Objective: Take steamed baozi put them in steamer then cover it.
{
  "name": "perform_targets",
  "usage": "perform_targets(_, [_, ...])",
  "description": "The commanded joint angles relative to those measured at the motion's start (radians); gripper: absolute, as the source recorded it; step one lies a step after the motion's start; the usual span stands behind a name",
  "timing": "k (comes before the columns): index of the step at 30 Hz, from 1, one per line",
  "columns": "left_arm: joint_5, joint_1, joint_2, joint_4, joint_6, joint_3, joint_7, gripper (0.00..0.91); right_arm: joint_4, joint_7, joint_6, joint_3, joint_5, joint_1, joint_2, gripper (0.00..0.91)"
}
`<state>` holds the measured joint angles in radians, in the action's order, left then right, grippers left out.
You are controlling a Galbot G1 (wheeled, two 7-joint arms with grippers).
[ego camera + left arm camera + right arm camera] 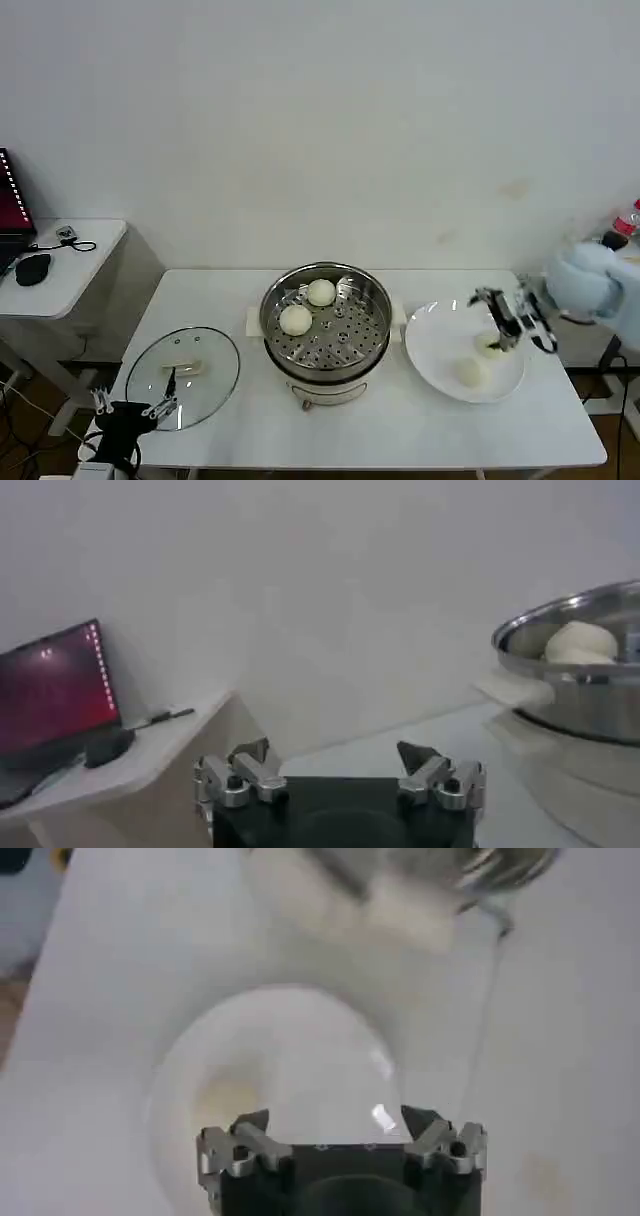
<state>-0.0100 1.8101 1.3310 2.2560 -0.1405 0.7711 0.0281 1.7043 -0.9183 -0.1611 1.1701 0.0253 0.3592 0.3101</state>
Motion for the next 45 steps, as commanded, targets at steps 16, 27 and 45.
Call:
perform_targets(16, [0.026, 0.004, 0.012, -0.021, -0.002, -0.005, 0.000, 0.907, -0.213, -0.014, 0.085, -0.319, 0.132, -0.479, 0.091, 0.907])
perform_targets(27, [0.021, 0.005, 0.004, -0.027, -0.002, 0.022, -0.001, 0.907, -0.329, 0.003, 0.086, -0.299, 0.113, -0.456, 0.180, 0.907])
perform_targets(45, [0.016, 0.004, 0.009, -0.034, 0.000, 0.029, -0.001, 0.907, -0.345, -0.013, 0.025, -0.230, 0.067, -0.400, 0.245, 0.705])
